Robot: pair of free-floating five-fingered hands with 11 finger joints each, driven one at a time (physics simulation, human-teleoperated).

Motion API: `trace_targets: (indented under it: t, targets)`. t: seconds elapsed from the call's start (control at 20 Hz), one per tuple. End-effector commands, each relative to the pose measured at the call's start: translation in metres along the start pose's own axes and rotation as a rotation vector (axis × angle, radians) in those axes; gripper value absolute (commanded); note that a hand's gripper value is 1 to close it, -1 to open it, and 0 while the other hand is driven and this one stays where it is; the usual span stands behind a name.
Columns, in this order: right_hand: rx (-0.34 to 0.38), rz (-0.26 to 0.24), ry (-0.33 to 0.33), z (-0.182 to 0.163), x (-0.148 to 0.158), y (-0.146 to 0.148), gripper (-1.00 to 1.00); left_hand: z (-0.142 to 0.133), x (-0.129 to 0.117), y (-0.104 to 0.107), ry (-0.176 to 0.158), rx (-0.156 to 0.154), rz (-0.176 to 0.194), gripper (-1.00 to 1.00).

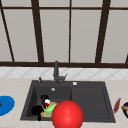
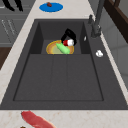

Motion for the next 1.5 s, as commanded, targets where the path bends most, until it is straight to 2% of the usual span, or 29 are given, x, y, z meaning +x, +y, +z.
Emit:
trace_targets:
  t: [0.0,0.25,0.5,0.55,0.65,1.05,1.45]
  targets:
    - [-0.007,-0.002,0.003,0.006,-0.001,-0.008,1.00,0.000,0.000,0.000,0.000,0.000,0.000,0.00]
    - [0.010,-0.008,-0.002,0.025,-0.006,-0.030,1.00,0.000,0.000,0.000,0.000,0.000,0.000,0.00]
    - [-0.027,-0.015,0.004,0.023,-0.004,-0.023,1.00,0.000,0.000,0.000,0.000,0.000,0.000,0.00]
    - [-0.030,-0.022,0.013,0.024,-0.010,-0.022,1.00,0.000,0.000,0.000,0.000,0.000,0.000,0.00]
    - [-0.034,-0.026,0.013,0.033,-0.017,-0.039,1.00,0.000,0.000,0.000,0.000,0.000,0.000,0.00]
    - [-0.015,-0.059,-0.029,0.077,-0.046,-0.076,1.00,0.000,0.000,0.000,0.000,0.000,0.000,0.00]
    - [-0.062,-0.085,-0.057,0.124,-0.088,-0.101,1.00,0.000,0.000,0.000,0.000,0.000,0.000,0.00]
